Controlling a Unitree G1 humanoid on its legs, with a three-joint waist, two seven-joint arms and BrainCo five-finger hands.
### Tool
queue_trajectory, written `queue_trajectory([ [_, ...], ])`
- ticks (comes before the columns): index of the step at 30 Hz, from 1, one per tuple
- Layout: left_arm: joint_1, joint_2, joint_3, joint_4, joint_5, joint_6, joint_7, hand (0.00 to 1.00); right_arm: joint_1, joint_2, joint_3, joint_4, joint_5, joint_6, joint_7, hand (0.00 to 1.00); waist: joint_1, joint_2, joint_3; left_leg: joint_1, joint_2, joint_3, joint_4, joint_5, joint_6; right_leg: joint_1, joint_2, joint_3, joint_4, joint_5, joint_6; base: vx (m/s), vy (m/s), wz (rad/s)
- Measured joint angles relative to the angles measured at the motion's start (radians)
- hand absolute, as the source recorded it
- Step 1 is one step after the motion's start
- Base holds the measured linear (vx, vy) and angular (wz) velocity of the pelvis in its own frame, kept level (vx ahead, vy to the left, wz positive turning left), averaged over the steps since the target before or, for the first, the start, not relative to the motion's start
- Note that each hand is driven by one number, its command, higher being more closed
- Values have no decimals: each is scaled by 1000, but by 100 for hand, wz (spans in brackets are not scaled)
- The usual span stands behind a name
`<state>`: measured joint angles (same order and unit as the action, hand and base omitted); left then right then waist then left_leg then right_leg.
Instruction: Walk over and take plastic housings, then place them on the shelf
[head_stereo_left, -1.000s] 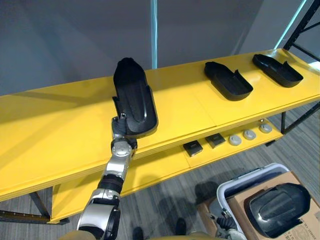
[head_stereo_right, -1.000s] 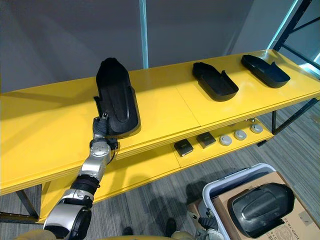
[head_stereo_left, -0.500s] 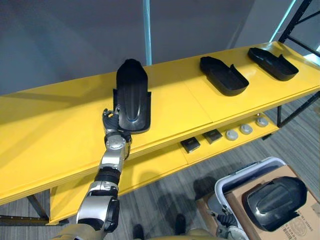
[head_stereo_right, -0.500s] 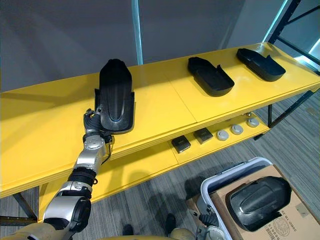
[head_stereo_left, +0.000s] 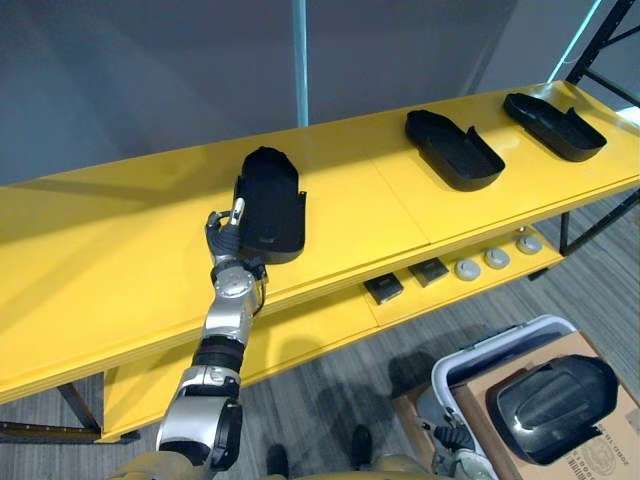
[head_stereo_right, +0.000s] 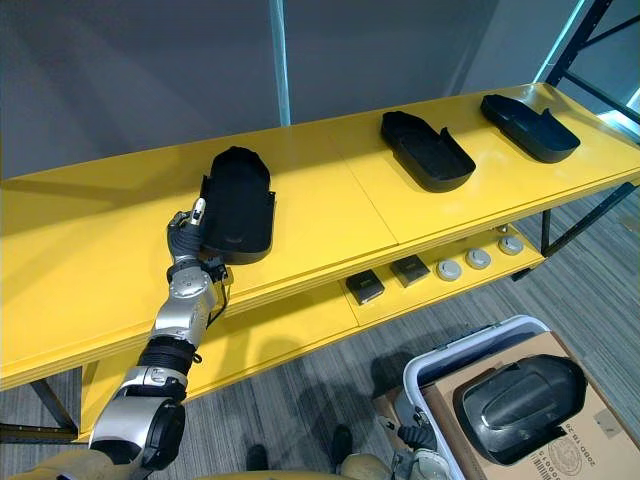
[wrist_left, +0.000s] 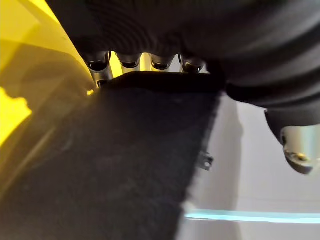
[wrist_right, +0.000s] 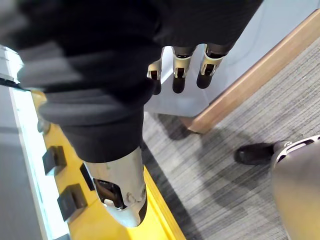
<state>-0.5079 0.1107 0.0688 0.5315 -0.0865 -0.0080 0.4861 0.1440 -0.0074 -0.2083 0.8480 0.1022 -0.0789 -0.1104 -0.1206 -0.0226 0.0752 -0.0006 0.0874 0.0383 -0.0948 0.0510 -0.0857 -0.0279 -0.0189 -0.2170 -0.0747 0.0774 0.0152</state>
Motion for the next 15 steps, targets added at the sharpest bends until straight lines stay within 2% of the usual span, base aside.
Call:
queue_trajectory([
  [4,27,-17,-21,-33,1,-3,-1,0,-1,0,0,0,0,0,0,0,8,0,0,6,-1,-4,0,0,1,7,0,-3,1,-1,0,-14,14,3],
  [6,30,-29,-36,-35,12,-2,-2,0,4,0,0,1,0,0,0,0,22,0,0,6,0,-6,0,1,1,7,0,-5,3,-1,0,-39,18,3],
  [15,128,-49,-106,-160,62,-2,-9,0,3,2,0,1,0,1,0,0,26,-1,-1,0,-1,-19,-1,6,4,8,-1,-20,4,-1,1,-11,10,4],
])
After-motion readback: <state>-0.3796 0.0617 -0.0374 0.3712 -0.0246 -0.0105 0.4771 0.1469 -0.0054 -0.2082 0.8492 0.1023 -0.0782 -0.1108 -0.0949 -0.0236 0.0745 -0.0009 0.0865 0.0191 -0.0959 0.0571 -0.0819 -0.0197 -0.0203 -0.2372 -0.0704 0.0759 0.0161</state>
